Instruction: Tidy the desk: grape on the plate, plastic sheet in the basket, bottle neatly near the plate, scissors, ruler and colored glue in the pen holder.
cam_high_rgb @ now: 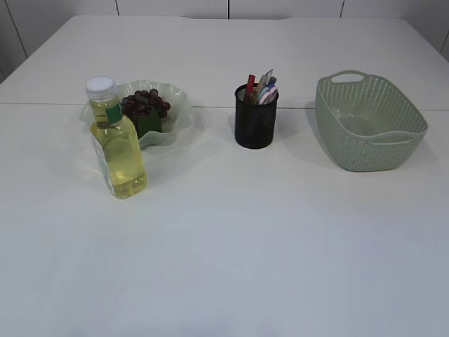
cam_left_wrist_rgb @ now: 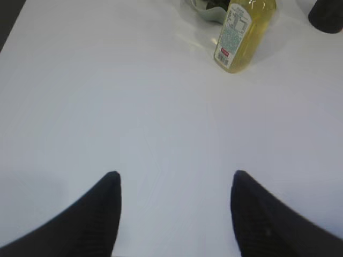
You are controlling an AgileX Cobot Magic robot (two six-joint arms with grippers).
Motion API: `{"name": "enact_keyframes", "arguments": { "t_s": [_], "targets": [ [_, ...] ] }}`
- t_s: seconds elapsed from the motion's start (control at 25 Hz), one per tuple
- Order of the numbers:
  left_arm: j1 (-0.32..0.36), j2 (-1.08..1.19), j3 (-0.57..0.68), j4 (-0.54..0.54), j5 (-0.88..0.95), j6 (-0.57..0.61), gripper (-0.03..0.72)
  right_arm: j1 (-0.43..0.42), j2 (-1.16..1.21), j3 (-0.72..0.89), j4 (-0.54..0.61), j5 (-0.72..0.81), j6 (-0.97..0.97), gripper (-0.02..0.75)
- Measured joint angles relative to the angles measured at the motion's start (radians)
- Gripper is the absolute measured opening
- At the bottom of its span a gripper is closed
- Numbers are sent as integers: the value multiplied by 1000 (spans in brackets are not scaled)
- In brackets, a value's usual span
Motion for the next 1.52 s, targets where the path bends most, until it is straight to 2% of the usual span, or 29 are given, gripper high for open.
{"name": "enact_keyframes", "arguments": {
  "t_s": [0.24,0.48,0.76,1.08,1.52],
  "targets": [
    [0,-153,2,0,44,0,474,0,-123,97,123,2,-116,354],
    [0,-220,2,0,57,0,467,0,-251,238,192,6,-195,354],
    [0,-224,8,40,62,0,459,0,-272,387,208,8,-217,354],
    [0,-224,86,45,9,4,459,0,-272,483,208,-12,-241,354],
    [-2,-225,100,27,-4,24,458,0,-272,529,206,-100,-245,354]
  ]
}}
